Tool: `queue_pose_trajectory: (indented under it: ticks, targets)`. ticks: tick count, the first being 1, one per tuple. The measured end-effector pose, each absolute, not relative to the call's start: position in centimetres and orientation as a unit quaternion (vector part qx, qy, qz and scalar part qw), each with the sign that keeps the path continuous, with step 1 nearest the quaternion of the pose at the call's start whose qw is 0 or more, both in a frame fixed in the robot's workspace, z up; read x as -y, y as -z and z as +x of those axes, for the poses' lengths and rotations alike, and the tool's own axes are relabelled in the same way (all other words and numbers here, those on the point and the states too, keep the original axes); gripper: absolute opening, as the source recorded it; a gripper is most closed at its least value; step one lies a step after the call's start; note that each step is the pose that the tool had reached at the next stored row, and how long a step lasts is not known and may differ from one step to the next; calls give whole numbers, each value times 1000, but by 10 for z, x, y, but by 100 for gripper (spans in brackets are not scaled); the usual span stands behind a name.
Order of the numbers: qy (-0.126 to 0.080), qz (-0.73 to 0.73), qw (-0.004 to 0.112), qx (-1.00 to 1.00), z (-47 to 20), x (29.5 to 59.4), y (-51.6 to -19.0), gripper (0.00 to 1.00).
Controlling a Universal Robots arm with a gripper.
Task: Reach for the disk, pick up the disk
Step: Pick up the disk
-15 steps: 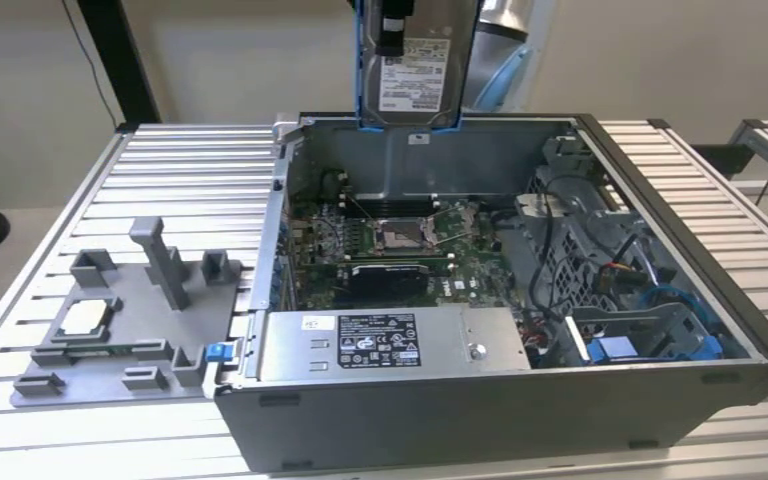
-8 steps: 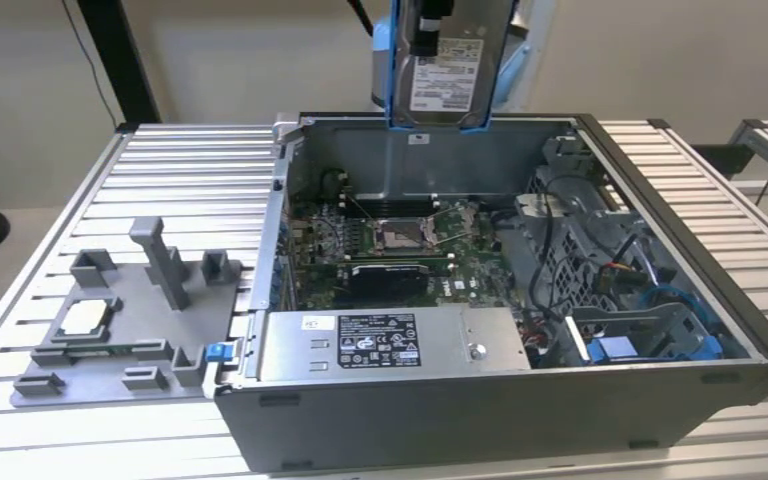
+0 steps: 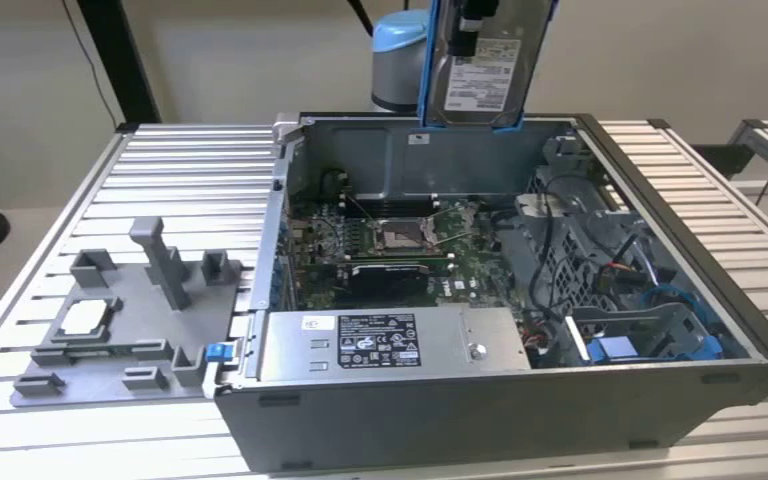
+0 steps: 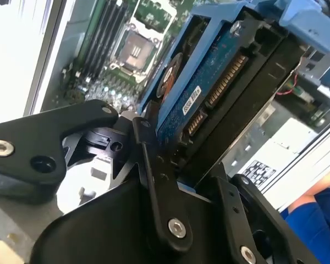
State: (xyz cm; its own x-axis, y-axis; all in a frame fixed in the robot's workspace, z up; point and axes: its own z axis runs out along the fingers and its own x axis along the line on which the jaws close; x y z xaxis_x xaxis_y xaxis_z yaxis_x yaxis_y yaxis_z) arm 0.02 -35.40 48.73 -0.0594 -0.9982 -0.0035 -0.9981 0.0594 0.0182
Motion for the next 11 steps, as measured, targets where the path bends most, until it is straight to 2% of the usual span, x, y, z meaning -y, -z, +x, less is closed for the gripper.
queue_pose_trajectory:
  ticks: [11]
  targets:
    - [8,686,5,728,43,354,-487,0]
